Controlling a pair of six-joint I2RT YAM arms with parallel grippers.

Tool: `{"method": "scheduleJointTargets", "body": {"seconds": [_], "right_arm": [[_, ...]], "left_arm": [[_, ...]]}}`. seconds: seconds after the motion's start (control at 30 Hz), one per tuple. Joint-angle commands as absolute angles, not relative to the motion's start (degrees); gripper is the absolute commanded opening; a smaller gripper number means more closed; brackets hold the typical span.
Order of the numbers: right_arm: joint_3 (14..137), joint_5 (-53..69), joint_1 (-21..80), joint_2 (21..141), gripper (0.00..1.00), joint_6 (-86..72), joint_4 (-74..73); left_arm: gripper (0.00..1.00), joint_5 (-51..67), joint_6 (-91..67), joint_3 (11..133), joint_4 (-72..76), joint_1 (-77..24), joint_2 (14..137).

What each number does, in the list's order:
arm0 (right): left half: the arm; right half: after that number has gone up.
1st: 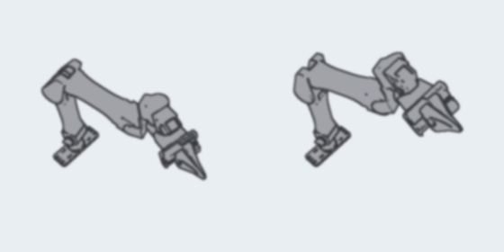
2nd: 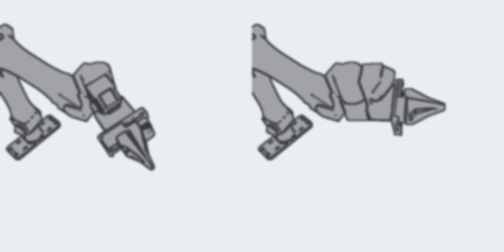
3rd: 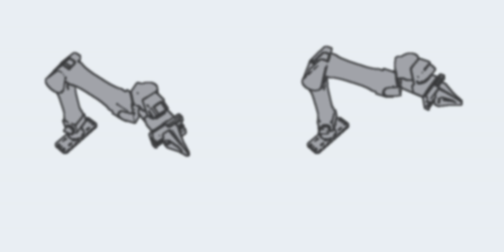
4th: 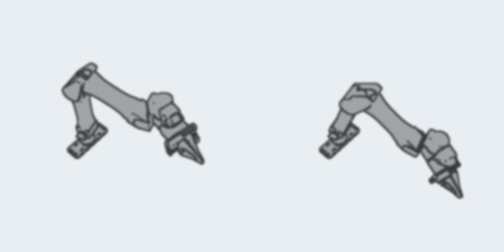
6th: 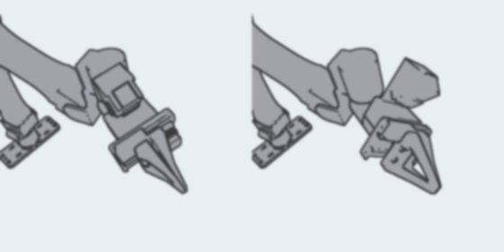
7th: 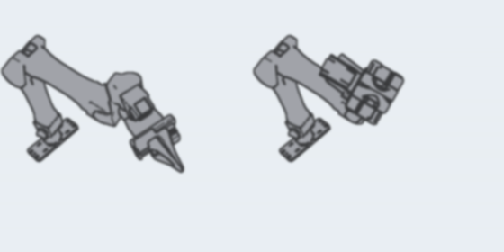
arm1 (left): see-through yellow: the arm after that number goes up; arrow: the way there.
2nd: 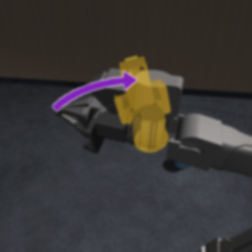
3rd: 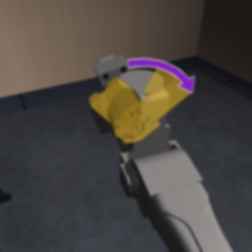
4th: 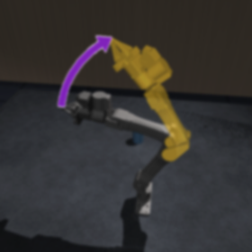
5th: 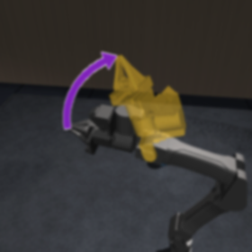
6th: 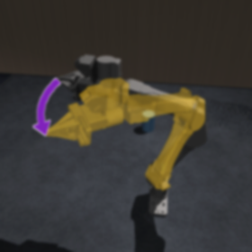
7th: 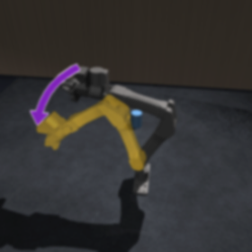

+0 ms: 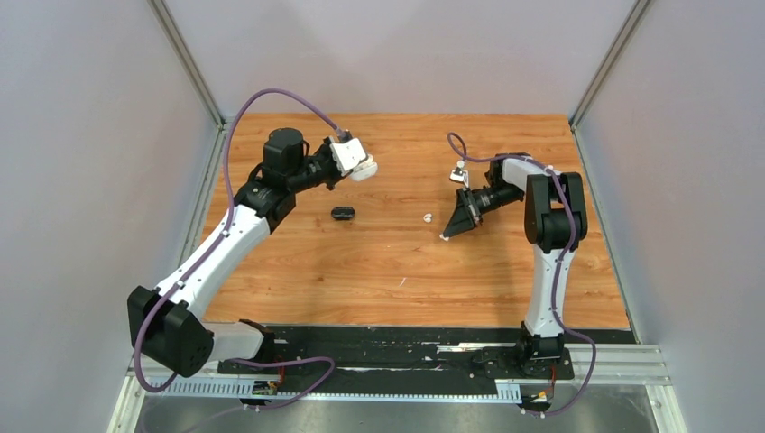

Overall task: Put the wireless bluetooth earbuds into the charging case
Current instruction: Adjust the earbud at the center of the board.

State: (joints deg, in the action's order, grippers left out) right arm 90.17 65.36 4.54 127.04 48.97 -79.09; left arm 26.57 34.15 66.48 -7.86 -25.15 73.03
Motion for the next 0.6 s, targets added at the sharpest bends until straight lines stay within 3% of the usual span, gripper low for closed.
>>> {"method": "scheduleJointTargets", "body": {"seconds": [0.0,0.27,0.57], "right_arm": [[88.42,75.51,6.49,127.78,0.04,42.38,-80.68],[88.78,62.22,5.35,134.4,0.05,28.46,-72.03],[96.49,43.8,4.97,133.5,0.31,20.23,-64.53]], "left_arm": [[0.0,27.67,33.32,70.53,-9.23,-25.49,74.1],[0.0,27.34,32.75,74.93,-13.32,-25.49,76.28],[0.0,26.68,32.85,76.13,-14.3,-25.49,76.99]]}}
